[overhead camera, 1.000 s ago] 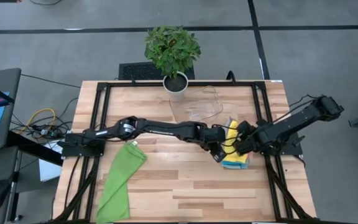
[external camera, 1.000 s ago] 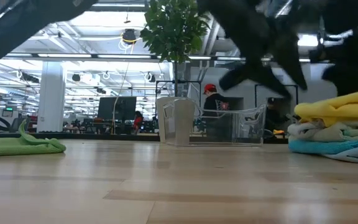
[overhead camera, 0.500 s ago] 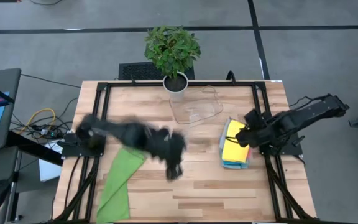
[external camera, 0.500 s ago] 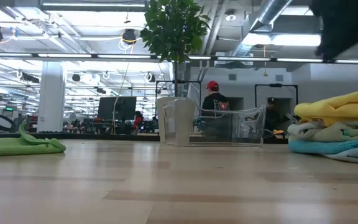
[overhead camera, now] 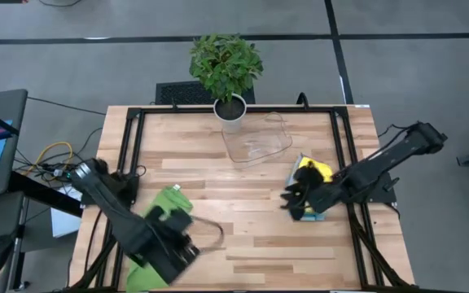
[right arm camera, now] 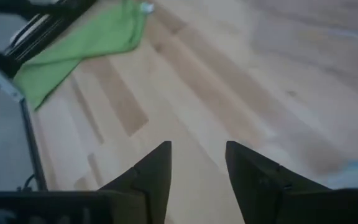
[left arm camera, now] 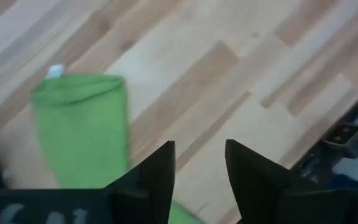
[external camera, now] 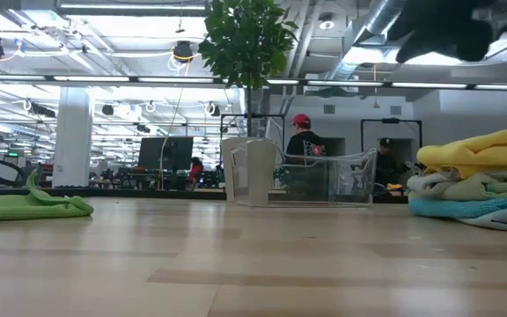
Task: Fold microfiber towels
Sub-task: Fold the green microfiber cloth
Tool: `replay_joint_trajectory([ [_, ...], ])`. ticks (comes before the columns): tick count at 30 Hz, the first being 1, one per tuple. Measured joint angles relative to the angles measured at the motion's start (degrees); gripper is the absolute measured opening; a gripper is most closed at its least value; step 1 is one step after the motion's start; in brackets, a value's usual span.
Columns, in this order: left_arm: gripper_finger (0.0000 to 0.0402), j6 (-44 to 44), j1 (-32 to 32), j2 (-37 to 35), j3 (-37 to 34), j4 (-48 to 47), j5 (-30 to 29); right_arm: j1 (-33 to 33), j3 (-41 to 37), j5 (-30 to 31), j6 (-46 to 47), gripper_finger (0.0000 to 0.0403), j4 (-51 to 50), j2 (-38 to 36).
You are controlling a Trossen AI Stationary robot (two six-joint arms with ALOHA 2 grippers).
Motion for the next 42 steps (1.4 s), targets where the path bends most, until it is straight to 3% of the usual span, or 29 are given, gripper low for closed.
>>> replay_joint_trajectory([
  [5,0.0140,-8.3,0.1,-6.6,-16.5,4.7,1.1,-0.7,0.0,-5.8,-3.7,0.0176,10.9,9.0],
  [9,0.0140,-12.4,1.0,-16.8,-30.3,11.5,0.3,-1.4,0.0,-8.9,-3.7,0.0176,16.7,13.4],
  [12,0.0140,-13.7,0.8,-17.6,-40.0,21.3,1.8,-1.4,0.0,-11.0,-6.8,0.0176,22.5,15.0],
  [17,0.0140,-15.0,-2.7,-19.8,-48.2,34.5,6.0,-2.4,5.0,-12.7,-20.3,0.0174,28.4,20.2],
  [25,0.0140,-29.1,-11.8,-22.2,-48.7,36.2,5.0,-9.5,24.6,-14.2,-40.0,0.0173,26.8,38.5],
  [33,0.0140,-37.4,-17.7,-23.6,-48.8,35.7,1.1,-16.6,41.6,-21.8,-43.8,0.0173,27.1,55.2],
  [42,0.0140,-39.3,-18.7,-23.4,-48.8,35.8,-0.3,-18.2,53.0,-23.0,-50.0,0.0172,25.7,67.5],
])
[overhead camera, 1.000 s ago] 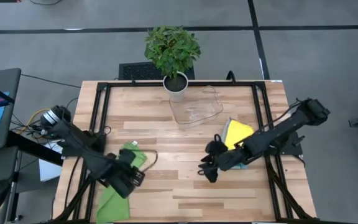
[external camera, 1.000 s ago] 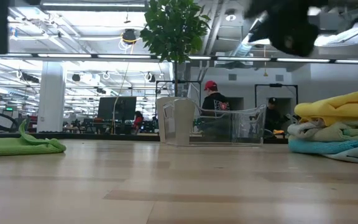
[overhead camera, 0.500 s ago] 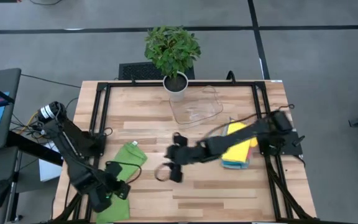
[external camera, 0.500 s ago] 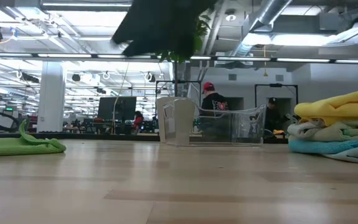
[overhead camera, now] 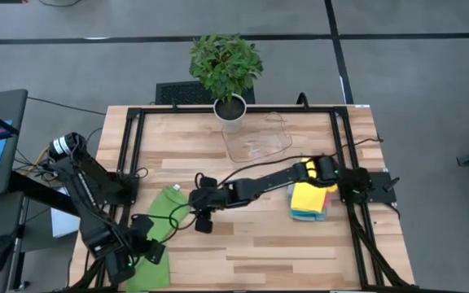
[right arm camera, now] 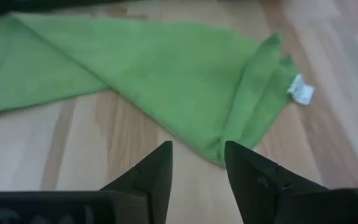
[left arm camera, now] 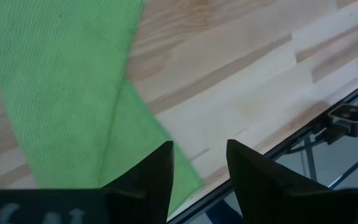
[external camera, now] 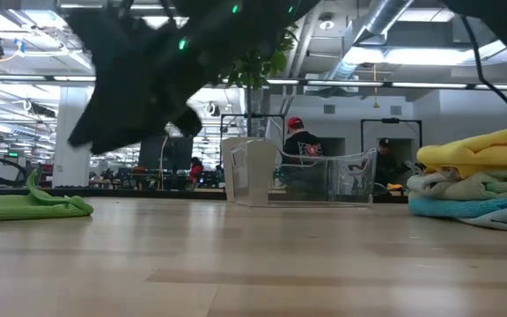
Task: Fold microfiber towels
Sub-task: Fold the green microfiber cloth
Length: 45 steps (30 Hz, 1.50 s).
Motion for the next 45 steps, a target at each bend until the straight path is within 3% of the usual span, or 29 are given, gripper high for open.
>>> replay_joint_trajectory([
  [11,0.0140,0.1,0.0,0.0,0.0,-0.1,-0.1,-2.8,4.4,-0.2,0.1,0.0171,0.2,7.7],
  [19,0.0140,0.6,0.0,0.0,0.0,-0.4,-0.6,-2.8,4.4,0.0,2.2,0.0164,0.7,9.3],
  [22,0.0140,0.6,0.0,0.0,0.0,-0.4,-1.8,-2.8,4.8,0.7,6.6,0.0133,-2.5,9.8],
  [29,0.0140,0.5,0.0,0.3,0.0,-0.4,-5.4,-2.8,4.9,0.3,8.0,0.0014,-11.8,8.1],
  [36,0.0140,2.5,0.1,1.9,-0.5,-0.6,-9.0,-4.0,4.1,-1.3,8.9,0.0007,-30.8,1.7],
  [45,0.0140,1.7,0.7,18.2,-0.7,1.3,-1.0,-4.9,4.2,-1.7,7.6,0.0005,-46.0,-4.4],
])
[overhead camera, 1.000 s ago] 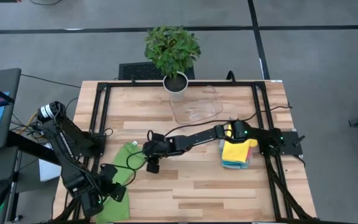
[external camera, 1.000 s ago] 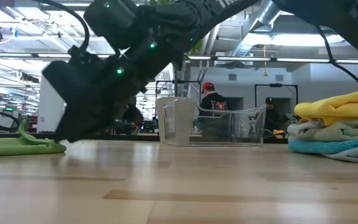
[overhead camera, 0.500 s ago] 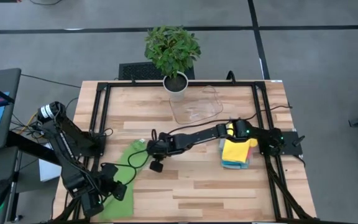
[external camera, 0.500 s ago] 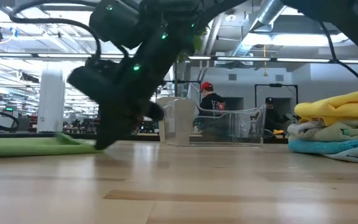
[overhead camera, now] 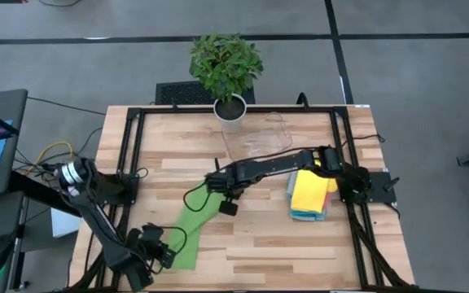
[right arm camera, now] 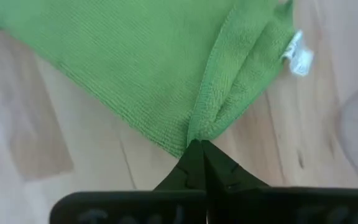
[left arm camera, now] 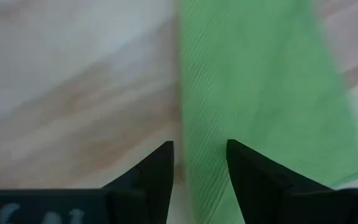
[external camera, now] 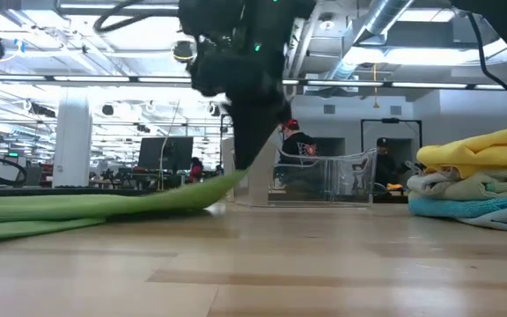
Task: Fold microfiber towels
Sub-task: Fold the green microfiber cloth
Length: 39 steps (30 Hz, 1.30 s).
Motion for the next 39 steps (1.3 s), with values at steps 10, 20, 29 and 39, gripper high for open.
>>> replay_joint_trajectory([
  [10,0.0160,-1.8,-4.8,1.7,5.4,2.0,3.4,-0.1,-4.5,-0.3,-0.8,0.0007,-0.3,-3.3],
  [20,0.0165,-2.3,-3.2,1.8,1.5,1.1,2.4,0.3,-7.6,-3.1,-0.5,0.0010,2.7,-3.3],
  [29,0.0165,6.1,-1.5,1.8,-0.2,6.3,5.7,-0.6,-7.6,-3.2,-0.8,0.0010,1.9,-3.3],
  [39,0.0031,5.9,-1.2,1.8,-0.2,5.1,7.7,-2.2,-7.5,-6.5,-2.3,0.0009,0.4,-8.1],
])
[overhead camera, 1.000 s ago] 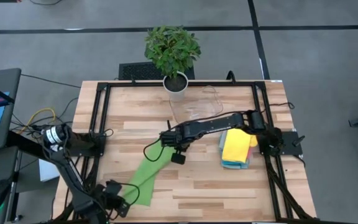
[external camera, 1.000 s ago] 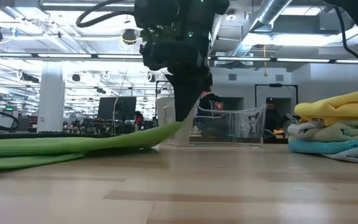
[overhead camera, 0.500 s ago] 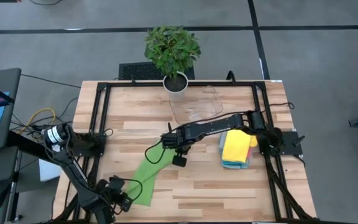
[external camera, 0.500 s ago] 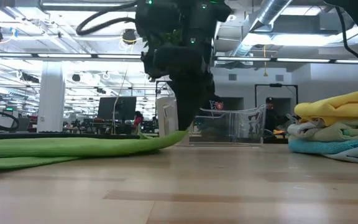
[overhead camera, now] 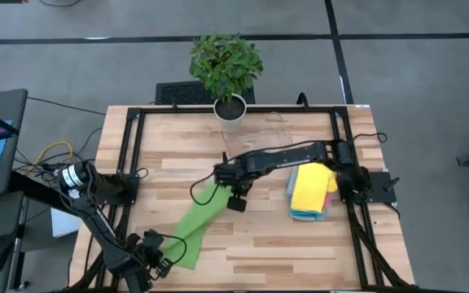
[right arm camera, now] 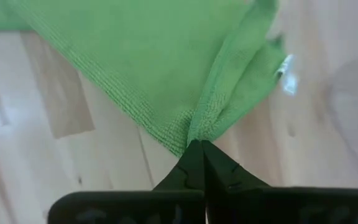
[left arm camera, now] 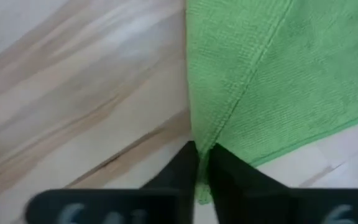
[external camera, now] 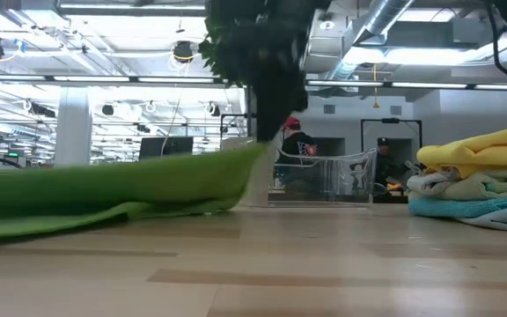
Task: Fold microfiber towels
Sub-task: Fold the green microfiber cloth
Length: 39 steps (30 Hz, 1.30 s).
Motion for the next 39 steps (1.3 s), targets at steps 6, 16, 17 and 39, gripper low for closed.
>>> replay_joint_trajectory([
  [6,0.0003,-0.9,2.8,0.0,-0.1,-0.3,-2.8,-1.5,0.0,-0.1,0.4,0.0009,-3.2,-7.5],
  [16,0.0001,12.3,11.6,-10.9,9.8,-29.0,-5.9,-4.9,0.0,5.1,2.0,0.0009,-11.0,-19.1],
  [17,0.0000,12.8,12.6,-12.3,10.6,-32.8,-7.5,-5.3,0.0,6.2,2.1,0.0009,-11.3,-20.0],
  [39,0.0000,29.3,17.5,0.7,7.9,-18.1,-1.7,19.6,-46.8,20.3,40.7,0.0008,23.6,-36.8],
])
